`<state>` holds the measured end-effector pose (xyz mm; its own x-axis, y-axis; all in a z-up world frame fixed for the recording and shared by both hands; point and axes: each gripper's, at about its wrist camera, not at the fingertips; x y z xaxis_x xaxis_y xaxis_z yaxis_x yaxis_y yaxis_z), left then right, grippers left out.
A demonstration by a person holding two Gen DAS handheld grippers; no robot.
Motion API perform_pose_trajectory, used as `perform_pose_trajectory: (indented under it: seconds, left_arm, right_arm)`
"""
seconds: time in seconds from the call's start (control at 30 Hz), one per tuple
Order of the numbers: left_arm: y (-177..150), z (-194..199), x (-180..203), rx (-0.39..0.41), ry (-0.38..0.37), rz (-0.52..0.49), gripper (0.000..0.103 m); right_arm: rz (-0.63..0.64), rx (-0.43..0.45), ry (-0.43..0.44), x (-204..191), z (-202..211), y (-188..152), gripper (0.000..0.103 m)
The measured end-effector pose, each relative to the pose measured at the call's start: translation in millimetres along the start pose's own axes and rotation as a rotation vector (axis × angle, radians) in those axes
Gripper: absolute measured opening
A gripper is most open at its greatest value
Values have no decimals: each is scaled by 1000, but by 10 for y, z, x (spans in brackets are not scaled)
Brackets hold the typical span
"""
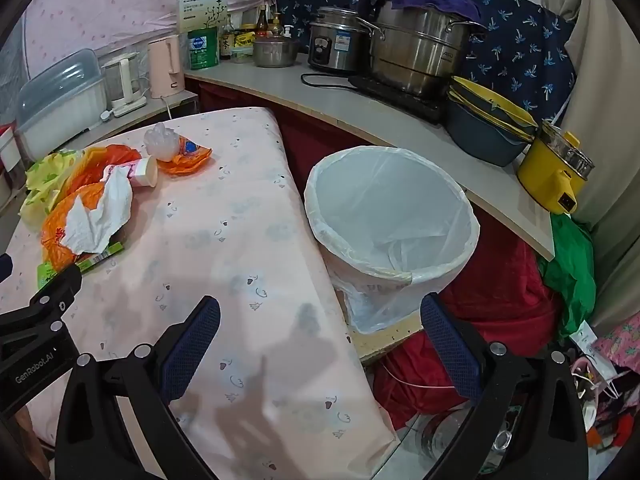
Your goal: Collect trash
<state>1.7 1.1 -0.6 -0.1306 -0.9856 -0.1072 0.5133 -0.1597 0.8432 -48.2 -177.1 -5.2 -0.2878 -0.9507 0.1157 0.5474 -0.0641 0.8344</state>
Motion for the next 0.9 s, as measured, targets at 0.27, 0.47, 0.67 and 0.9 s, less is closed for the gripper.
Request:
perform_pose_trajectory:
  seconds: [0.27, 0.47, 0.67, 0.9]
  left_arm:
    - [2, 19, -116, -12, 37, 22, 96]
    - [-47, 44, -106, -20, 68, 42, 96]
    - [-40, 63, -106, -17, 71, 40, 96]
    - [-33, 65, -105, -19, 71, 41, 96]
  right_arm:
    - [4, -9, 11, 9, -55, -9, 96]
    - [39, 13, 10, -32, 51, 43, 96]
    - [38, 13, 10, -23, 57, 44, 96]
    - [44, 13, 11, -29, 61, 51, 96]
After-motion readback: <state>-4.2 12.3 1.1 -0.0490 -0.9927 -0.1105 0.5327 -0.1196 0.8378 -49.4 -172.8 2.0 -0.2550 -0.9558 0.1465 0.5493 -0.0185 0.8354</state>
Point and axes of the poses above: each gripper's, at about its wrist camera, not at the fingertips, and z roughly against the way its jaws point, x to its right, y to its top, and after that the axes turned 15 degrees about x, right-handed
